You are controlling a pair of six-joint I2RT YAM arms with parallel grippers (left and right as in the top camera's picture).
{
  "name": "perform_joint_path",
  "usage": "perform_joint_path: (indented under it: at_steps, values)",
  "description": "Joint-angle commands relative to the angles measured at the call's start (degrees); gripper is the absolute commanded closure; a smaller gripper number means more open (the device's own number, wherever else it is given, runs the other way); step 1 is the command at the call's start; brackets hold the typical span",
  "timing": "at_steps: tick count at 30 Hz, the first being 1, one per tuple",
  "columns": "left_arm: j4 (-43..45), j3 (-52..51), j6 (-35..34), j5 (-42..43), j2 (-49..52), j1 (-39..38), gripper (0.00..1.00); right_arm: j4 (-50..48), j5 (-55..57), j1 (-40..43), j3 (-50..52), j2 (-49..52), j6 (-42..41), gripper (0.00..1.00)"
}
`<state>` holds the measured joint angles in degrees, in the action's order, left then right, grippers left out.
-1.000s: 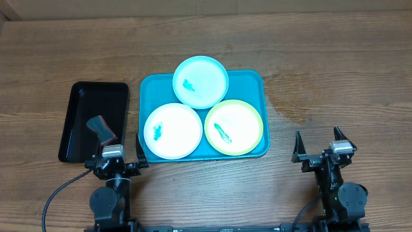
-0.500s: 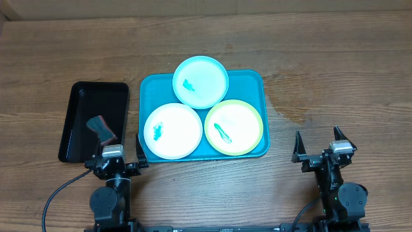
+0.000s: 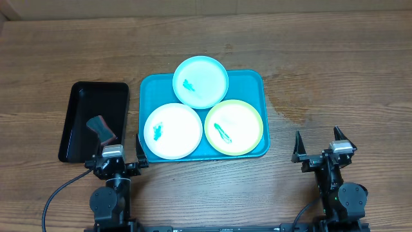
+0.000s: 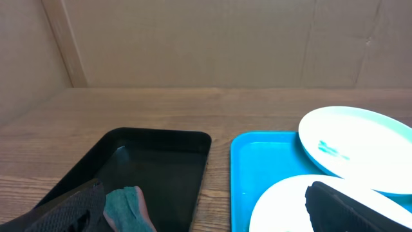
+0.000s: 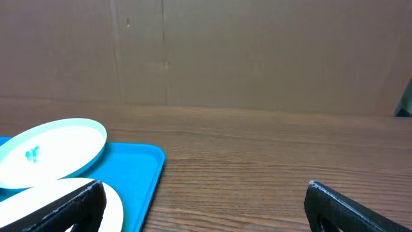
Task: Clean dirty plates on tray and stack at the side
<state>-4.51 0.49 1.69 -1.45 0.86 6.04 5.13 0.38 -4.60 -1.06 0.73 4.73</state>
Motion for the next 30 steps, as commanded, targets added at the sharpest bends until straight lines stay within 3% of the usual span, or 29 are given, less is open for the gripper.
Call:
perform_joint_path:
  at_steps: [1, 10, 13, 19, 26, 30]
  values:
    - [0.1, -0.2, 0.9, 0.9, -0.5, 0.3, 0.00, -0.3, 0.2, -0.2, 0.6, -0.6, 0.2, 0.00]
    - [0.1, -0.2, 0.9, 0.9, -0.5, 0.3, 0.01, -0.5, -0.3, -0.2, 0.6, -0.6, 0.2, 0.00]
    - [0.1, -0.2, 0.9, 0.9, -0.5, 0.3, 0.00, -0.9, -7.1, -0.2, 0.6, -0.6, -0.7, 0.00]
    - [0.1, -0.2, 0.9, 0.9, -0.5, 0.3, 0.00, -2.2, -34.2, -0.2, 0.6, -0.6, -24.4, 0.00]
    - [0.1, -0.2, 0.9, 0.9, -0.5, 0.3, 0.00, -10.2, -37.1, -0.2, 0.6, -0.6, -40.6, 0.00]
    - [0.1, -0.2, 0.9, 0.9, -0.5, 0.3, 0.00, -21.6, -39.9, -0.2, 0.6, -0.6, -42.1, 0.00]
